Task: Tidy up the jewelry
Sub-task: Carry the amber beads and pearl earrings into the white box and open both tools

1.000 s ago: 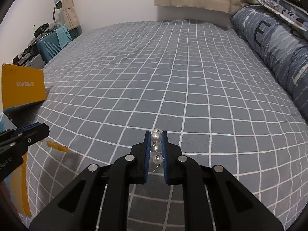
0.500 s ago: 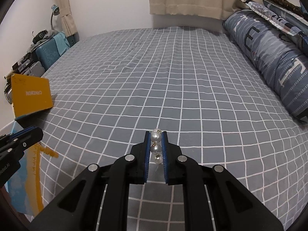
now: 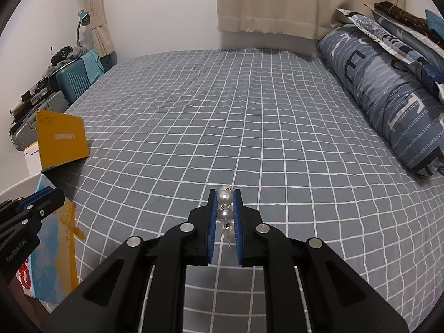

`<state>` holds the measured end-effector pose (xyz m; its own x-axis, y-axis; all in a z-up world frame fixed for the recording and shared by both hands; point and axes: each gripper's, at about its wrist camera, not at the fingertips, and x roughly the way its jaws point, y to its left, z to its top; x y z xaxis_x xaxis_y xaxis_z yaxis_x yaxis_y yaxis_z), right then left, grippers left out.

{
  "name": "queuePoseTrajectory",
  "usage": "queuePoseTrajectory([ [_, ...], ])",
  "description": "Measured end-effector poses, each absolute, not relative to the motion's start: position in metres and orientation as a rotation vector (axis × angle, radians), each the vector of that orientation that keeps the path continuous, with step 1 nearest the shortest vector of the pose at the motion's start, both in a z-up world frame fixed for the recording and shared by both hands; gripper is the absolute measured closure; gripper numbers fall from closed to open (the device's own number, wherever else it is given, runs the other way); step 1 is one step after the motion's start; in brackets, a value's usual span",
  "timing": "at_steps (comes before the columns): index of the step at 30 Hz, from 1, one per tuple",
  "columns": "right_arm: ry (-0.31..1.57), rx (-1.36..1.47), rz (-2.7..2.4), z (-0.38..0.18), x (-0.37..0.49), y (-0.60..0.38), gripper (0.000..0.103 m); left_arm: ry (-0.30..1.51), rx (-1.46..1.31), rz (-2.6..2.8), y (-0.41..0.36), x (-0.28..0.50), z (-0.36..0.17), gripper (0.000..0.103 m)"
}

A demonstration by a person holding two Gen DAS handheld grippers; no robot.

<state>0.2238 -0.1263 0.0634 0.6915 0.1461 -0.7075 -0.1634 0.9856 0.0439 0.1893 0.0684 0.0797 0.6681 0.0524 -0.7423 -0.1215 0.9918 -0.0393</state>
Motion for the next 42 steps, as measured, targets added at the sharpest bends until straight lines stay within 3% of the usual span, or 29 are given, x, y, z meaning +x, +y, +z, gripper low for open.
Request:
queuePoseTrajectory([
  [25,0.741,-0.074,0.323,0.111,0.145,-0.001,0.092,0.800,-0.135,0.285,0.184,0.089,0.115,0.084],
  [42,0.769,-0.187,0.550,0.081,0.094,0.158,0.092,0.846,-0.236,0.491,0.310,0.014,0.076,0.084],
])
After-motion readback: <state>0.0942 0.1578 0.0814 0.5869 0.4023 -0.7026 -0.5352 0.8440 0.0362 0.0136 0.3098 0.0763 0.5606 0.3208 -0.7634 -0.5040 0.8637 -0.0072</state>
